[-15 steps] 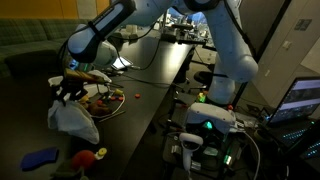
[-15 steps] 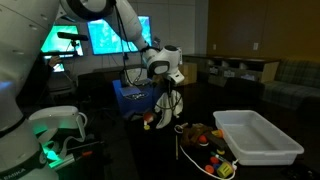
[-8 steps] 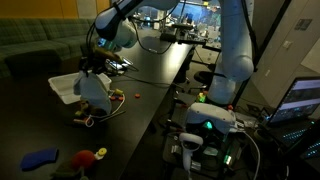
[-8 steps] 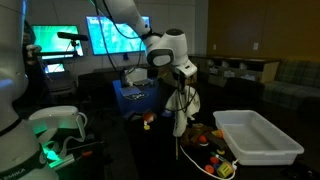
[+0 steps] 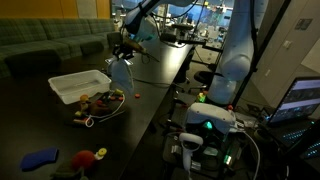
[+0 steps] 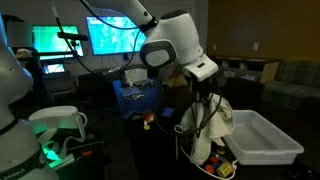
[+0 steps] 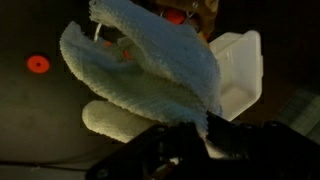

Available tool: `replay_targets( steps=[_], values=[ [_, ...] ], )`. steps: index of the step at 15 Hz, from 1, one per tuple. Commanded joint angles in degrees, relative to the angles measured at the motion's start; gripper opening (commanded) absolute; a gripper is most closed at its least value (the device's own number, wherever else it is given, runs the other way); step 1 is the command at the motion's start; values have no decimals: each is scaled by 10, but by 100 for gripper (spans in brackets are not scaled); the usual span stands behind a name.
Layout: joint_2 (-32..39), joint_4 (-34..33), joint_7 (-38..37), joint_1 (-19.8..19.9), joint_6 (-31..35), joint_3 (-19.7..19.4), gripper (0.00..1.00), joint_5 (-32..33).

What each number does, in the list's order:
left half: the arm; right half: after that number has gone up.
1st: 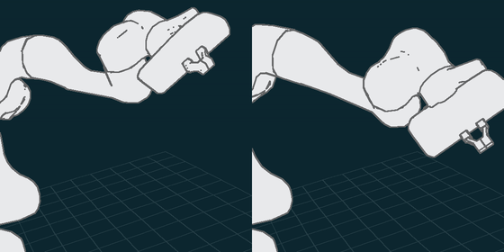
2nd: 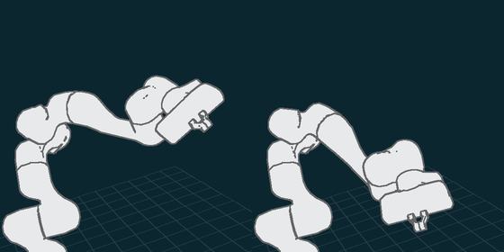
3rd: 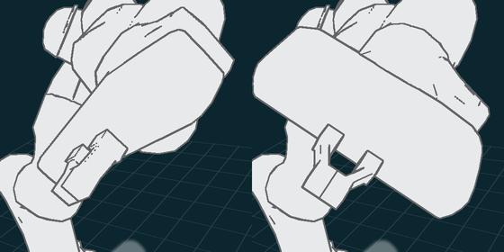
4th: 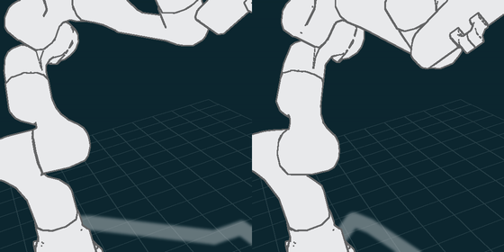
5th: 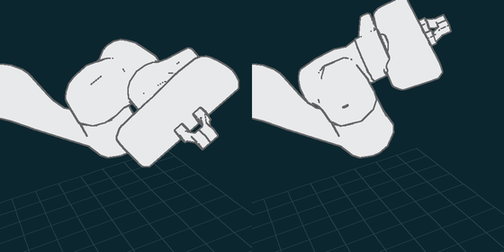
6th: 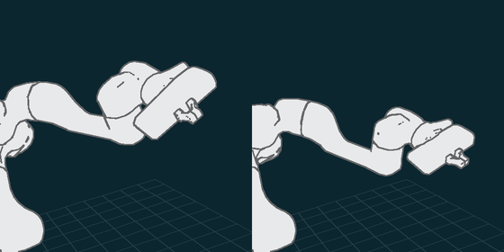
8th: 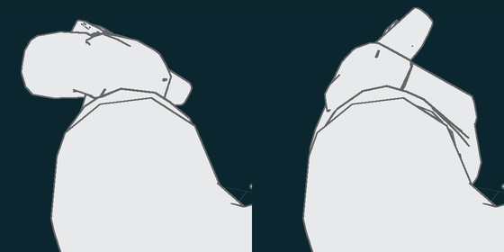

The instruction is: Use the towel to sweep the things on the table to the left and then put the towel in the white bin

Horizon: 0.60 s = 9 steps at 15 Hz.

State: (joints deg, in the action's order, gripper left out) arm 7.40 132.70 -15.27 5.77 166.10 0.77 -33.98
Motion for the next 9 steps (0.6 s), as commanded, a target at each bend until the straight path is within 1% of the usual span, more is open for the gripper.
replay_targets(
  steps=[1,3,6,9],
  values=[
    [-3,32,-30,1,65,-47,9,53],
    [29,26,-47,6,100,-73,9,85],
    [94,-4,-69,10,136,-106,9,102],
    [161,-29,-90,-19,147,-164,9,112]
  ],
)
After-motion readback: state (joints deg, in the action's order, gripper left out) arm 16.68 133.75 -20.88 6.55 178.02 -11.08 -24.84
